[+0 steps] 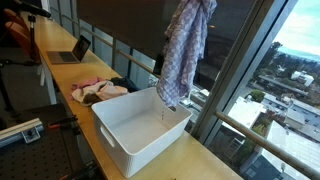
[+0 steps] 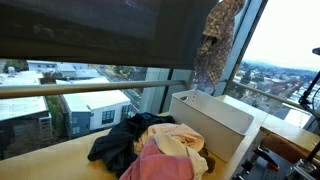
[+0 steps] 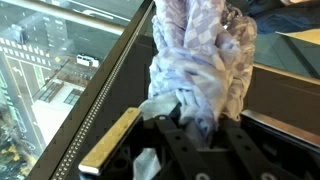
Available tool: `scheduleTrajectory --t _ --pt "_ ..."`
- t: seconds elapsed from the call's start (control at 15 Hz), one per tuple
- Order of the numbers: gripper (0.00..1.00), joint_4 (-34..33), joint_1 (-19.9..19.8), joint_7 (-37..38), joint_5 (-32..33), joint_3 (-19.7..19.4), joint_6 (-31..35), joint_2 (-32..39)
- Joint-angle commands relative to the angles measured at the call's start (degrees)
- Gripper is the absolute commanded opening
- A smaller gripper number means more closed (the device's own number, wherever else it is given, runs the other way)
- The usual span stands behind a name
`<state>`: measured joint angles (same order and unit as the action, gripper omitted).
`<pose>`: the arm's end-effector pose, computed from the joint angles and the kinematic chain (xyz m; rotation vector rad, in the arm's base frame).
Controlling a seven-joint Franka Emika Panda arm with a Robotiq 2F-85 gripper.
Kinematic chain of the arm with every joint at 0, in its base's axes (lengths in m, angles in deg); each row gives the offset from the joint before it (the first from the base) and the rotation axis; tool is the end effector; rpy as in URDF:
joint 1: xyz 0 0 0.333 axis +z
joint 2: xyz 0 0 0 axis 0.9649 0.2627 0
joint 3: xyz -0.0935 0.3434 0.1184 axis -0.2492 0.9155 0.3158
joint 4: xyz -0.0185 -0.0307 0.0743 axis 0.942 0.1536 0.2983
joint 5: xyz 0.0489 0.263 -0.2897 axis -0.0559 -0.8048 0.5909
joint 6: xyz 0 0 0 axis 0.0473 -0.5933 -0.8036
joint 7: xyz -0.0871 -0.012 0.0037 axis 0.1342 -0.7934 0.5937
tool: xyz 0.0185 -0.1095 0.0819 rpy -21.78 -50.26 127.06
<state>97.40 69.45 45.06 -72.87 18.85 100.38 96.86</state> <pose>0.6840 -0.0610 0.7847 2.9217 0.5097 0.6168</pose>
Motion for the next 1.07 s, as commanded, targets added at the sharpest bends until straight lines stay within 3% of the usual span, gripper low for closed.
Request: scheduleTrajectory --t 0.0,0.53,1.0 --pt "0.04 1.94 -0.97 -0.53 -1.13 0.21 -0.18 -0.81" --pt "0.04 12.83 -4.07 -1.03 -2.88 0.44 1.71 -3.84" --pt "0.04 33.05 -4.24 -0.97 -3.39 0.15 8.33 -10.58"
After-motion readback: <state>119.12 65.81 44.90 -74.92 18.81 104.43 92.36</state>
